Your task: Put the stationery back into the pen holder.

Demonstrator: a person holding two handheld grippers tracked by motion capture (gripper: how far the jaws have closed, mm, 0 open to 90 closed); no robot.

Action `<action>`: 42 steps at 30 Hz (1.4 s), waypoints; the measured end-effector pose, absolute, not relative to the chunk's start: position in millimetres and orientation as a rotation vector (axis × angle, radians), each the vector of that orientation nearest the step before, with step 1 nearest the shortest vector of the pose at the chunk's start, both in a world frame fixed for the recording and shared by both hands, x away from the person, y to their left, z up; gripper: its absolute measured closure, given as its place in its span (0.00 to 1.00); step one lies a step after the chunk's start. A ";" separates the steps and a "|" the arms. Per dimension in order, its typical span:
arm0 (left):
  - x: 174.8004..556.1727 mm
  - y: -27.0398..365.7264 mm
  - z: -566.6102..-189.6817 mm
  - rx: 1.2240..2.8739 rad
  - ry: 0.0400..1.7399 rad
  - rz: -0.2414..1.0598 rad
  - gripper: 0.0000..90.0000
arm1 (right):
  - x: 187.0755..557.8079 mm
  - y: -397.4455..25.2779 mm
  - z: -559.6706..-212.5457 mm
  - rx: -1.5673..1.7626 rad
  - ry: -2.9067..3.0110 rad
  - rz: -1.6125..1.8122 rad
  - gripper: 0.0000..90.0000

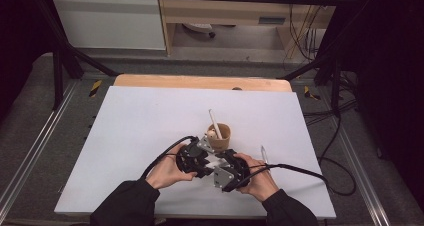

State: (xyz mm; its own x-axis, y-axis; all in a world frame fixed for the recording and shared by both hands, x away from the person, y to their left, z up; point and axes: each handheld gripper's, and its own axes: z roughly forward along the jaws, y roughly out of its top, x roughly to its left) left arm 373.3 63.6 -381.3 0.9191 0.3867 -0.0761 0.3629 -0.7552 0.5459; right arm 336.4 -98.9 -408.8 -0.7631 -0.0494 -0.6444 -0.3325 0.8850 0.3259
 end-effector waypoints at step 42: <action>371.6 99.4 -380.4 2.406 0.530 0.178 0.44 | 344.4 -115.3 -406.6 -0.337 2.378 0.543 0.76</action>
State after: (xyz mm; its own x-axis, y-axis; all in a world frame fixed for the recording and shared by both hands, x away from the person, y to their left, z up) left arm 371.6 99.4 -380.4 0.9085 0.4177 -0.0081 0.3278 -0.7007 0.6337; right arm 344.4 -115.3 -406.6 -0.7448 -0.0960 -0.6603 -0.3733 0.8802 0.2930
